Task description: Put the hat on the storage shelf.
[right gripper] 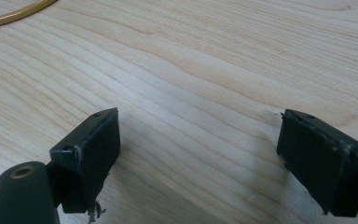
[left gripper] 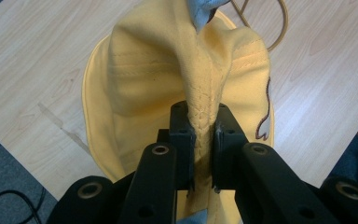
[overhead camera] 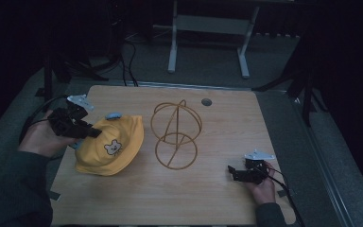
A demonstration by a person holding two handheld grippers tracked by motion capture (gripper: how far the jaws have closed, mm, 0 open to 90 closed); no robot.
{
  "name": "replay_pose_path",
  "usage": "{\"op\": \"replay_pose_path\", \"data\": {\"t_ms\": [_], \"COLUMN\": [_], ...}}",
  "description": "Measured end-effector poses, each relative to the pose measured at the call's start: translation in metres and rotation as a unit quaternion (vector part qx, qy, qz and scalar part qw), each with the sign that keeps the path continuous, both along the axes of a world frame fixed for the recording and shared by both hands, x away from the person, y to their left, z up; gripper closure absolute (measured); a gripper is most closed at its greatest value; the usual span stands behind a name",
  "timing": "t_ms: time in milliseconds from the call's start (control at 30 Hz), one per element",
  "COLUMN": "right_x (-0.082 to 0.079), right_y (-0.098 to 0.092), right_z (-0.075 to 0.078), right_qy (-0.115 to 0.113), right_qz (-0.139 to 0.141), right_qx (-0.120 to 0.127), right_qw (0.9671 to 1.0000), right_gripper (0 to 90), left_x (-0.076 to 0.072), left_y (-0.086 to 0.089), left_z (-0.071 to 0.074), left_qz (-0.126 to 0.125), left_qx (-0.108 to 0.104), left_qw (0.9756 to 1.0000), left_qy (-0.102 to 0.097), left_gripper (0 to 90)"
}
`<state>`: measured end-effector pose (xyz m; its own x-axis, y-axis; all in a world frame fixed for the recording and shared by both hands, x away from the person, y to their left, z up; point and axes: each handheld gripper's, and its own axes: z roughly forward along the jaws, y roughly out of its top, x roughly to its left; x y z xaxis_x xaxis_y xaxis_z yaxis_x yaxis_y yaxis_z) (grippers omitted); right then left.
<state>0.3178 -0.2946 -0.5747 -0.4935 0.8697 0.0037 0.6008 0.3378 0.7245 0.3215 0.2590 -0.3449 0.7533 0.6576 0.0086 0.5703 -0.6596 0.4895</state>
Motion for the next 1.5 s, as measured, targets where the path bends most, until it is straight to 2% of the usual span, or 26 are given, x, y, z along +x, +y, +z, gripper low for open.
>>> {"op": "replay_pose_path", "data": {"t_ms": [600,767,1000,1200,1500], "right_x": [0.0,0.0,0.0,0.0,0.0], "right_y": [0.0,0.0,0.0,0.0,0.0], "right_z": [0.0,0.0,0.0,0.0,0.0], "right_qy": [-0.001,-0.001,-0.001,-0.001,-0.001], "right_qz": [0.001,0.001,0.001,0.001,0.001], "right_qx": [0.0,-0.001,0.0,0.0,0.0], "right_qw": [1.0,1.0,1.0,1.0,1.0], "right_gripper": [13.3,13.3,13.3,13.3,13.2], "left_x": [0.006,0.007,0.006,0.005,0.007], "left_y": [0.004,0.007,0.009,0.009,0.009], "left_z": [0.016,0.025,0.034,0.043,0.055], "left_qz": [-0.011,-0.016,-0.013,-0.016,-0.022], "left_qx": [-0.007,-0.015,-0.014,-0.021,-0.025], "left_qw": [0.9999,0.9997,0.9998,0.9994,0.999], "left_qy": [0.002,-0.002,-0.011,-0.024,-0.03], "left_gripper": [81.2,81.1,81.1,81.2,81.2]}}
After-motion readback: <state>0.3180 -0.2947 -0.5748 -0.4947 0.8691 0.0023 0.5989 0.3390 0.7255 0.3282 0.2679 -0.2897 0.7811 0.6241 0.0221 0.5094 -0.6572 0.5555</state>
